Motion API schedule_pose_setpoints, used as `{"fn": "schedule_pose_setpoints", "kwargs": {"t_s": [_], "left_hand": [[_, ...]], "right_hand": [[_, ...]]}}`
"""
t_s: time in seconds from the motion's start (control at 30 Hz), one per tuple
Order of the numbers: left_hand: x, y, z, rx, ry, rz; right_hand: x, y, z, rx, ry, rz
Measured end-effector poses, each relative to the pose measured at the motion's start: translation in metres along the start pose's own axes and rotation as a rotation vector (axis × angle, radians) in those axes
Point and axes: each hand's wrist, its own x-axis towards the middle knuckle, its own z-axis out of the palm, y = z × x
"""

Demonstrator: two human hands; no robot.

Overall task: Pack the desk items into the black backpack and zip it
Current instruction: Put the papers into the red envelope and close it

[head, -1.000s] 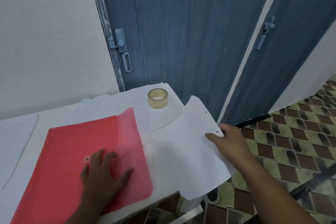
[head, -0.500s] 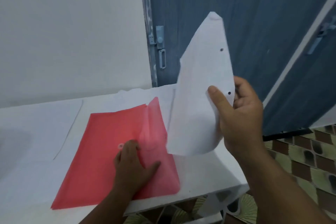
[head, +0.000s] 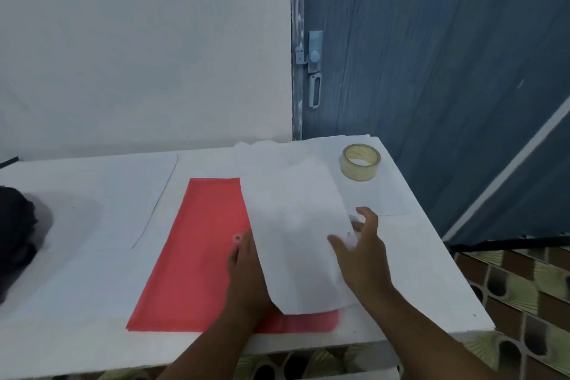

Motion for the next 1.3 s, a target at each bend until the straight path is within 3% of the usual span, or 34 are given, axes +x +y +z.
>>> {"fn": "schedule_pose_setpoints", "kwargs": {"t_s": [0.1,0.17,0.27,0.33,0.43,0.57,0.67,0.83,1.1,1.3], "left_hand": [[0.004,0.006,-0.002,-0.005,-0.063,0.019],[0.004,0.005,-0.001,-0.052,-0.066,-0.006],[0.006,0.004,-0.001,-0.137,-0.026,-0.025],[0.005,0.001,-0.002,-0.245,0.008,-0.021],[0.002,0.0,-0.004,-0.373,0.105,-0.081],[-0.002,0.002,-0.003,-0.337,0.137,-0.095],[-0.002,0.001,-0.001,-0.35,0.159,-0.074],[-0.002,0.003,-0.005,-0.375,0.212,0.0],[-0.001,0.002,-0.009,-0.343,0.204,0.019],[0.0,-0.002,-0.012,-0.342,0.206,-0.043]], "right_hand": [[0.005,0.011,0.005,-0.623,0.03,-0.232],[0.007,0.011,0.009,-0.774,-0.037,-0.376],[0.002,0.012,0.016,-0.66,-0.406,-0.577],[-0.002,0.015,0.017,-0.67,-0.567,-0.55],[-0.001,0.027,0.012,-0.785,-0.516,-0.489],[0.002,0.024,0.002,-0.794,-0.358,-0.535],[0.003,0.017,0.002,-0.676,-0.532,-0.568],[0.013,0.009,0.009,-0.713,-0.737,-0.597],[0.021,-0.001,0.043,-0.957,-0.783,-0.615],[0.027,-0.008,0.065,-0.972,-0.779,-0.633]]}}
